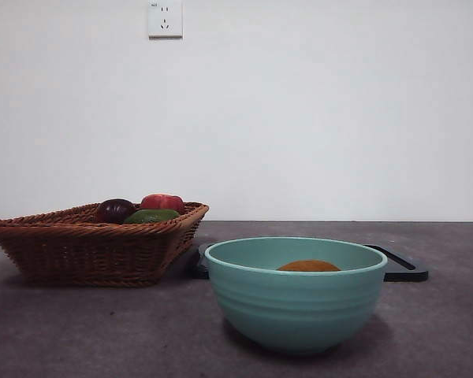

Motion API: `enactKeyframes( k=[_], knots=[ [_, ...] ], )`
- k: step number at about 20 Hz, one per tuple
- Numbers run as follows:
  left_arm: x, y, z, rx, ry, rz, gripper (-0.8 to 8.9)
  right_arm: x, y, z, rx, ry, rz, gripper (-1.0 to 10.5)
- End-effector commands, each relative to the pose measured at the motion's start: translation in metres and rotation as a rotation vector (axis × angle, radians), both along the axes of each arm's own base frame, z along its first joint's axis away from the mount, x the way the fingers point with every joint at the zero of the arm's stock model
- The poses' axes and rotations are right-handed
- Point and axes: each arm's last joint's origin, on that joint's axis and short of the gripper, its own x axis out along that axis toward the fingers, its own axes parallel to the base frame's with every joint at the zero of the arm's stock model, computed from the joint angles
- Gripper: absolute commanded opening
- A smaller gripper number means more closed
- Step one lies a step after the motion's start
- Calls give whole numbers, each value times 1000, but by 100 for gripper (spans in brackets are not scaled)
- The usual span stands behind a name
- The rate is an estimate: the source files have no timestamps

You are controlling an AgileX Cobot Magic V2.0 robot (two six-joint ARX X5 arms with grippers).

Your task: Pick up the wifruite, put it on the bowl, pick up the plate, put it on desk

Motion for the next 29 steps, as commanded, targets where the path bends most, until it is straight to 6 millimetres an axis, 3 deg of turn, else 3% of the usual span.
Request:
enactKeyframes(
  k=[1,5,10,17,21,24,29],
  knots=[
    [-1,0,4,-17,-12,-10,500,22,15,-11,-81,82,7,610],
    [-1,0,4,-17,-12,-10,500,55,39,-42,-227,209,24,610],
    [-1,0,4,-17,-12,-10,500,87,61,-75,-276,264,44,610],
    [-1,1,4,-17,-12,-10,500,111,75,-111,-314,340,51,603],
    [-1,1,4,-17,-12,-10,500,118,79,-123,-323,358,52,417],
    [-1,1,4,-17,-12,-10,500,122,81,-131,-333,377,53,386],
    [-1,1,4,-17,-12,-10,500,122,93,-134,-311,350,65,221]
  ],
)
